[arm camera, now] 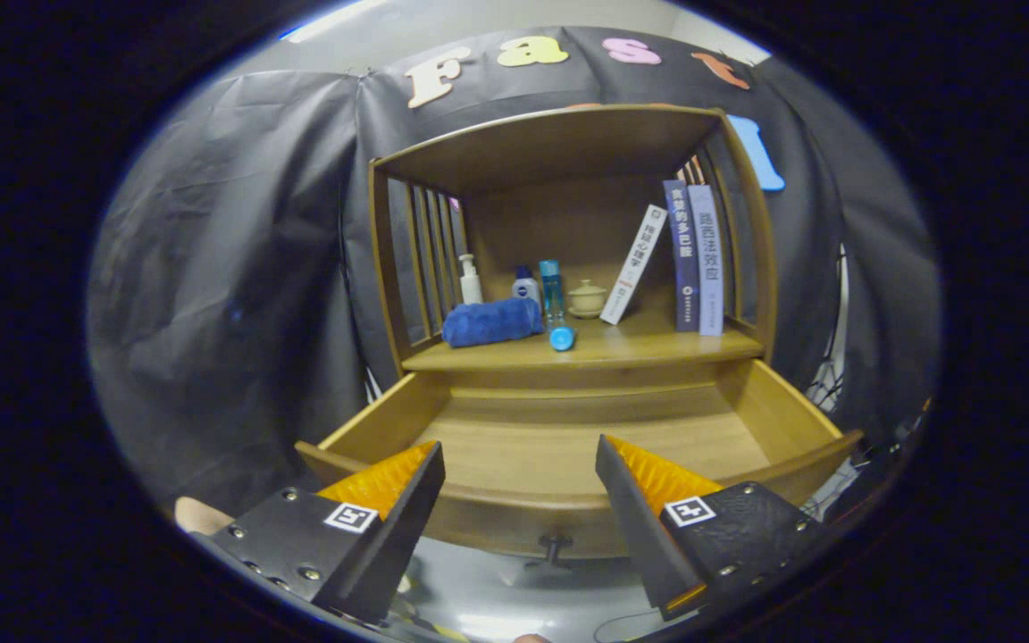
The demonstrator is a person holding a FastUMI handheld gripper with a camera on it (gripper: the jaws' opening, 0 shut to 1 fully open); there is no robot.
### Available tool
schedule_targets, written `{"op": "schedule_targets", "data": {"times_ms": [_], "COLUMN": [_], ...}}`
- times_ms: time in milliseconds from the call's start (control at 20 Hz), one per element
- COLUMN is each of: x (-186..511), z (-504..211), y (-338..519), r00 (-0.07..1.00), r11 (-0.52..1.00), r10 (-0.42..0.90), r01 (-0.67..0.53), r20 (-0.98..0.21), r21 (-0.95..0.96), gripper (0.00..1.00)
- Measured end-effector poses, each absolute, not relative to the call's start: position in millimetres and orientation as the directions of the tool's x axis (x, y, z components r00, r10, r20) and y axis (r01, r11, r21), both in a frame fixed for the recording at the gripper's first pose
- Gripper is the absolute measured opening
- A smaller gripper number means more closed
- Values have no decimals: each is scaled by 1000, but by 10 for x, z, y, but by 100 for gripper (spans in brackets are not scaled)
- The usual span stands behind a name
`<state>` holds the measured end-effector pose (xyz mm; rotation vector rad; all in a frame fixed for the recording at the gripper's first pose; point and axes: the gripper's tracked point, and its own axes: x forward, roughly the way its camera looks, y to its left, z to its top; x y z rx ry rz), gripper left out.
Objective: Pull open the drawer, take out the items inside it, and place them on the countertop above the cabinet.
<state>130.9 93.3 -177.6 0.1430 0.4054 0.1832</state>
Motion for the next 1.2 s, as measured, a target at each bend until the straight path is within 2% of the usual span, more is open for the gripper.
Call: {"op": "schedule_targets", "data": {"times_ms": [150,350,600,1000,1200], "x": [1106,958,981,1201,1213], "z": [-1855,-1999,-2235,-2528,-2543], "y": [825,926,1031,911,888], "r00": [925,926,918,906,913], "r11": [991,990,988,997,995], "r10": [136,127,113,15,-30], "r01": [-121,-142,-145,-45,-13], "r20": [-354,-355,-381,-423,-407], "r21": [64,-17,-57,-60,-102], "gripper": [100,100,99,98,98]}}
